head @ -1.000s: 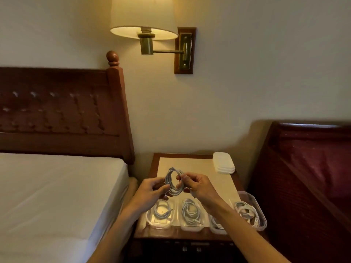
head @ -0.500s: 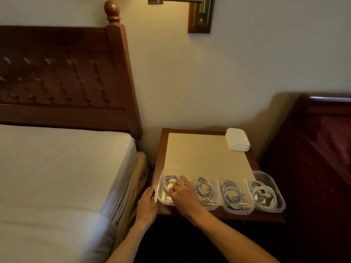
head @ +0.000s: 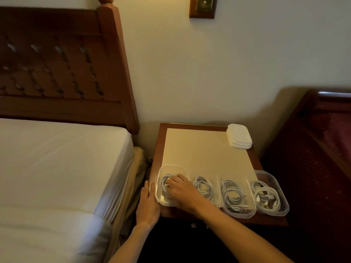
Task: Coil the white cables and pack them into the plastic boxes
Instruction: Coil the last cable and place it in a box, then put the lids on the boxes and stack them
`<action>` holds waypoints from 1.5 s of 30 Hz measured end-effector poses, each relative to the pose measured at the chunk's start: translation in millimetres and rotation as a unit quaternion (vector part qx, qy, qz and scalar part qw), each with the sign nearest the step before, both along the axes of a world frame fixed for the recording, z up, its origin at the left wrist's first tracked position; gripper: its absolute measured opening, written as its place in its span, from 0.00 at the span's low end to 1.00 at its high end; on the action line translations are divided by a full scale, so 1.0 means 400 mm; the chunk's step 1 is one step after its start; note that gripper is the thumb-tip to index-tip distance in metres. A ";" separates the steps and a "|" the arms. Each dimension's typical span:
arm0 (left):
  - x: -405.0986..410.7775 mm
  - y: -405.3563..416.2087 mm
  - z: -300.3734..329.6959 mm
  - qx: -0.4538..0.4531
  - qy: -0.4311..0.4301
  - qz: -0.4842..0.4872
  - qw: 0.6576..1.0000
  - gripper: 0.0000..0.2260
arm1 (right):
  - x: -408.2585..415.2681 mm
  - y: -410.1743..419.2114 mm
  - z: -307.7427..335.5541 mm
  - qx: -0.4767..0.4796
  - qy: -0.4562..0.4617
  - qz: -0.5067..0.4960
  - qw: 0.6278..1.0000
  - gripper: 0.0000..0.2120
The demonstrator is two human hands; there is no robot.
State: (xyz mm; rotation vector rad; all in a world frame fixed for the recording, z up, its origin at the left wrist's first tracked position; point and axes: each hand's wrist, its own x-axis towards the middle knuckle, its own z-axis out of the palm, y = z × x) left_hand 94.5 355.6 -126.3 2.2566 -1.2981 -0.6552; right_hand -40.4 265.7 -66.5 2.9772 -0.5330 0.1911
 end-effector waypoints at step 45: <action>-0.039 0.000 -0.023 0.011 -0.115 0.014 0.993 0.26 | -0.335 -0.444 0.068 0.264 -0.261 -0.452 0.811 0.30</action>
